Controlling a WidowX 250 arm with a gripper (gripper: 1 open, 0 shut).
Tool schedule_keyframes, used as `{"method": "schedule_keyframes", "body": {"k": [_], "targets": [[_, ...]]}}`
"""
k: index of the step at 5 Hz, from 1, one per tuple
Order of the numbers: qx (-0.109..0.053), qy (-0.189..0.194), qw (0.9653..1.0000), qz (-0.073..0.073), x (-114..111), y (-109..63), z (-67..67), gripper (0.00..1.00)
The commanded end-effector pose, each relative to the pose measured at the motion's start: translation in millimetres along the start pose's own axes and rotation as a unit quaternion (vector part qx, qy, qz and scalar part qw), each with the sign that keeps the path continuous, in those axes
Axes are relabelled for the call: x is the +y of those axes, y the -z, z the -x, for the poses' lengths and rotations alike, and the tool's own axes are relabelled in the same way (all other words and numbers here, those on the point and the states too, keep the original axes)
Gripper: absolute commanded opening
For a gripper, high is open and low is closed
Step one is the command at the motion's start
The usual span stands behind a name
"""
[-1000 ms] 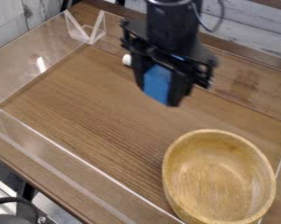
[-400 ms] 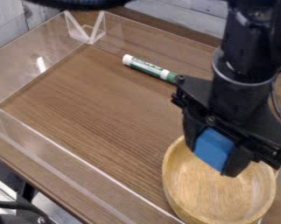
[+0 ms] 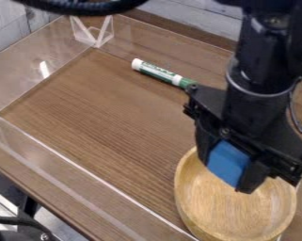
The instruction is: Put the blue block in the brown bowl
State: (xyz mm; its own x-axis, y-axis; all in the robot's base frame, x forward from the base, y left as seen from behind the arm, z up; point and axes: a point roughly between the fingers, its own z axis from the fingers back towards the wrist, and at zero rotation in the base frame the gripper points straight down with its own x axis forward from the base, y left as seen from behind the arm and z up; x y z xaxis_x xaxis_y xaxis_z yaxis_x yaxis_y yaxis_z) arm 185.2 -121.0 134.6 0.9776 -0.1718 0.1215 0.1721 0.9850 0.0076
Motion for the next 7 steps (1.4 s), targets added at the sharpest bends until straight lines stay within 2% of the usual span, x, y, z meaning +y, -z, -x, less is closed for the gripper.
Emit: {"method": "schedule_keyframes", "body": {"k": [1, 2, 3, 7], "targets": [[-0.014, -0.002, 0.9999, 0.009, 1, -6.3, -4.3, 0.00], [-0.011, 0.001, 0.9999, 0.010, 3, -6.0, -4.0, 1.00], [-0.008, 0.002, 0.9999, 0.011, 5, -6.1, -4.7, 1.00], [-0.006, 0.018, 0.9997, 0.014, 14, 18.3, -10.8, 1.00]]}}
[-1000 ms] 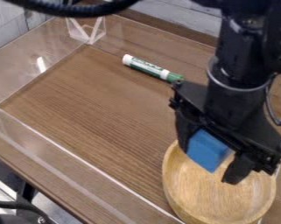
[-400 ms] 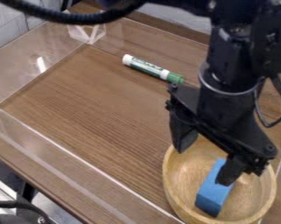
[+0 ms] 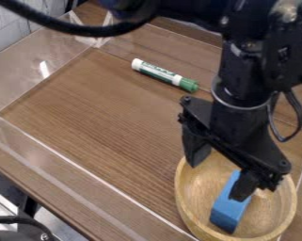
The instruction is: Put the blue block in the brown bowl
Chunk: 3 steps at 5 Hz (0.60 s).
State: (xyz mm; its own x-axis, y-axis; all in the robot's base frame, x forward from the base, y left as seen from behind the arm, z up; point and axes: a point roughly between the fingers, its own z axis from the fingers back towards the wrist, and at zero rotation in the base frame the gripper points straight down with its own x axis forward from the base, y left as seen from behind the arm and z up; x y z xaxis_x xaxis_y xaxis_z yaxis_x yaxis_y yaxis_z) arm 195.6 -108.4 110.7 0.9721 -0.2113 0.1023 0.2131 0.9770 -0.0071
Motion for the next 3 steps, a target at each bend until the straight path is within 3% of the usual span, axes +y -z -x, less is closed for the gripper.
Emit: {"method": "schedule_keyframes", "body": {"k": [1, 3], "targets": [[-0.016, -0.003, 0.9999, 0.005, 1.6, -2.8, -7.5, 1.00], [-0.017, -0.005, 0.9998, 0.006, 3.8, 5.2, -10.3, 1.00]]}}
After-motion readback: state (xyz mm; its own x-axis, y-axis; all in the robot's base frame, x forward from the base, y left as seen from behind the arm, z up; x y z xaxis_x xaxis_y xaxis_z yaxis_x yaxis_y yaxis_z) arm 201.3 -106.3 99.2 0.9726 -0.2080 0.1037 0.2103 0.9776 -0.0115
